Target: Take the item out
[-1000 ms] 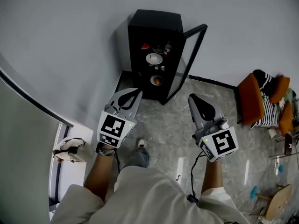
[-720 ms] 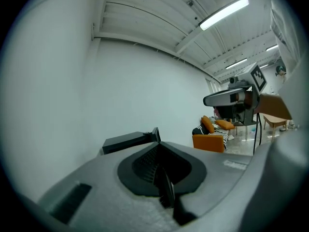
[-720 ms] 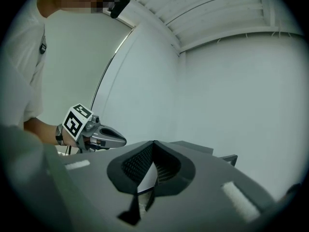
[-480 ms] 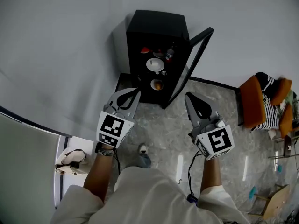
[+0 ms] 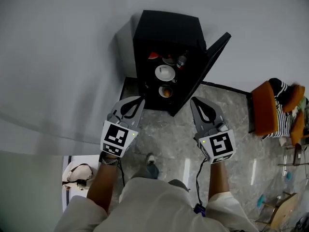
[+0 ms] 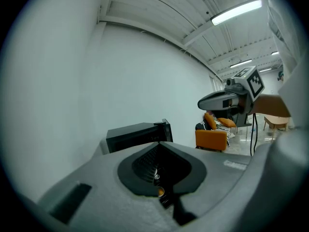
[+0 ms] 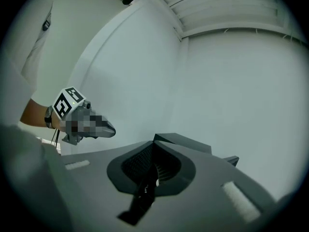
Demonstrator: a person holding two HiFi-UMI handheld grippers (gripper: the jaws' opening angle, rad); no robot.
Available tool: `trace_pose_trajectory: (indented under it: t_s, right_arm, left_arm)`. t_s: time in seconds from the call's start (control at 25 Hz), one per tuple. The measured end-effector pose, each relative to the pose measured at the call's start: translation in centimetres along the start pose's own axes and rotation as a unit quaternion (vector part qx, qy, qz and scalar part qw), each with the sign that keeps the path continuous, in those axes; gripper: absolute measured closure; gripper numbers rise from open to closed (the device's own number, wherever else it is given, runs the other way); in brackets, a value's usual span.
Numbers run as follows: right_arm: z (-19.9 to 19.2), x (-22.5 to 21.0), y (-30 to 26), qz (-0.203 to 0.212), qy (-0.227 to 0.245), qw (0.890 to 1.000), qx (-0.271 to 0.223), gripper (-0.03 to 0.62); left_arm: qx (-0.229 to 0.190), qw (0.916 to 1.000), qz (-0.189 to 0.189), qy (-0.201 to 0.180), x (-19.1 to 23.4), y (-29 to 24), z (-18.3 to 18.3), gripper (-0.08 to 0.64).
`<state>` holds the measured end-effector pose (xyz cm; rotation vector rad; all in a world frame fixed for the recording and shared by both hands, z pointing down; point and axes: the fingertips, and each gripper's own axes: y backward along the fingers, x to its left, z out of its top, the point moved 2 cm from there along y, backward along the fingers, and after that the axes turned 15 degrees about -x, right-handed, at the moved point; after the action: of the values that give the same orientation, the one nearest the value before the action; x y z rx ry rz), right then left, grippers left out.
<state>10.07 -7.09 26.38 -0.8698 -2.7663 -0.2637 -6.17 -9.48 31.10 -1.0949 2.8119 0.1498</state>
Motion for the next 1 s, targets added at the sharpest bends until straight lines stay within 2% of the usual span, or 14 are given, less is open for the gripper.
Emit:
trace_pose_trajectory:
  t_s: [0.36,0.68,1.0]
  right_arm:
    - [-6.8,-3.7,-7.2,-0.01,0.015,0.999,0.038,0.584]
    - [-16.3,-5.4,-12.6,0.024,-0.021,0.997,0.075,0.574]
    - [-25.9,-6.4,-17.6,0.066,-0.035,0.99,0.116,0.542]
  left_arm:
    - [0.017,0.9998,0.009,-0.002,4.7,-4.0,-4.5,0.554]
    - [0.042,0.9978,0.049,0.013,6.9,-7.4,-9.9,0.554]
    - [0.084,0.991,0.097,0.038,8.1,-9.1,-15.4,0.554]
